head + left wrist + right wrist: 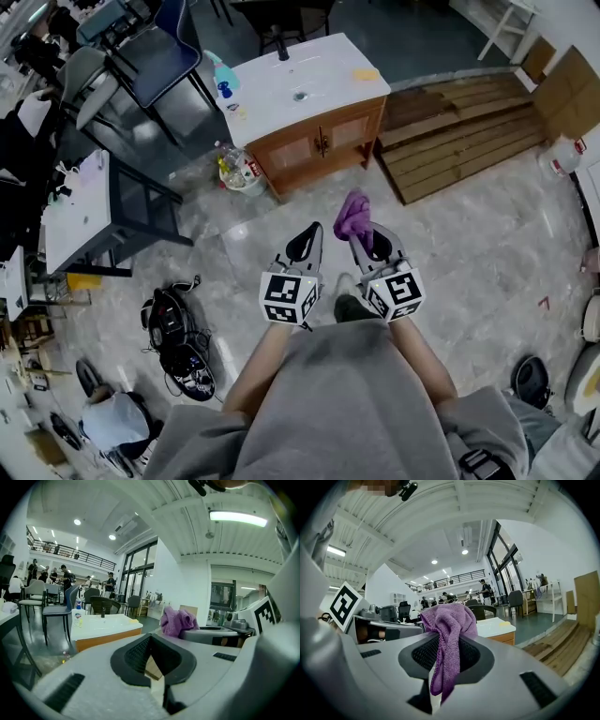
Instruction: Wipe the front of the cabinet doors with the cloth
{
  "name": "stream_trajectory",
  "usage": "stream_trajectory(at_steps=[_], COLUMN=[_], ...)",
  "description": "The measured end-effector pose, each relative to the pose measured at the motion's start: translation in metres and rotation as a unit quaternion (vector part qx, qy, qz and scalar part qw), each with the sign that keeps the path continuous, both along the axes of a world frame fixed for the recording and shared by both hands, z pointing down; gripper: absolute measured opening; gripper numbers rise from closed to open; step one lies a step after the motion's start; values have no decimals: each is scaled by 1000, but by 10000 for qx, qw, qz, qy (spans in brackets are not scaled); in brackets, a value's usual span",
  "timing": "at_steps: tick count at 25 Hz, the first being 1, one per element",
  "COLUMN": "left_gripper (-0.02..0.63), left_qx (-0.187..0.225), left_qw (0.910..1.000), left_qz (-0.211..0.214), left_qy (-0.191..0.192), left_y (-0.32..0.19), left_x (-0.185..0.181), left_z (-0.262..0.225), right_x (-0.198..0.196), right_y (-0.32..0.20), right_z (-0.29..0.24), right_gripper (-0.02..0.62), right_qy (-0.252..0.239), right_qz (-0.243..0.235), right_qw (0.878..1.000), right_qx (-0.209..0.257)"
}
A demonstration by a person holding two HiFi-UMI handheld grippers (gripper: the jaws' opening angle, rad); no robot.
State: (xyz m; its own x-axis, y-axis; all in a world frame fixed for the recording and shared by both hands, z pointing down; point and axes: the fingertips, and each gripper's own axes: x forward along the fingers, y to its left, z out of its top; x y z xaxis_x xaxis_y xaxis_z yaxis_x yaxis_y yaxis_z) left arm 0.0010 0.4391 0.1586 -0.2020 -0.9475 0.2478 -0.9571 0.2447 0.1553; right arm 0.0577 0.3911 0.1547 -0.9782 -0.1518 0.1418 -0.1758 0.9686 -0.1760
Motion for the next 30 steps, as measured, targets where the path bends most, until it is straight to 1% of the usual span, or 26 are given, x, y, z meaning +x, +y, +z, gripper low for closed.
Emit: stream_trajectory(at_steps=[6, 10, 19, 25, 30], left_gripper=[8, 6, 8, 8, 8], left_qx=[-115, -191, -260, -297, -337], left_qw=[9999, 9998, 9996, 9994, 9986], left_qz=[3, 4, 57, 192, 403], left_qy=[-28, -35, -19, 39, 89], left_y=[-45, -69, -105, -129, -159], left_x=[-17, -22, -43, -64, -90], left_z=[2, 4, 12, 23, 32], right_x=[-20, -25, -41, -60, -84], right_y=[-49, -75, -114, -136, -166], right_z=[1, 4, 18, 28, 36], right_gripper=[77, 77, 77, 77, 77], right_qy=[-106, -137, -156, -118, -98], right_qz=[7, 17, 182, 338, 593], right_qw=[9998, 9996, 9984, 9977, 9961], right_qx=[-163, -258, -505, -573, -649])
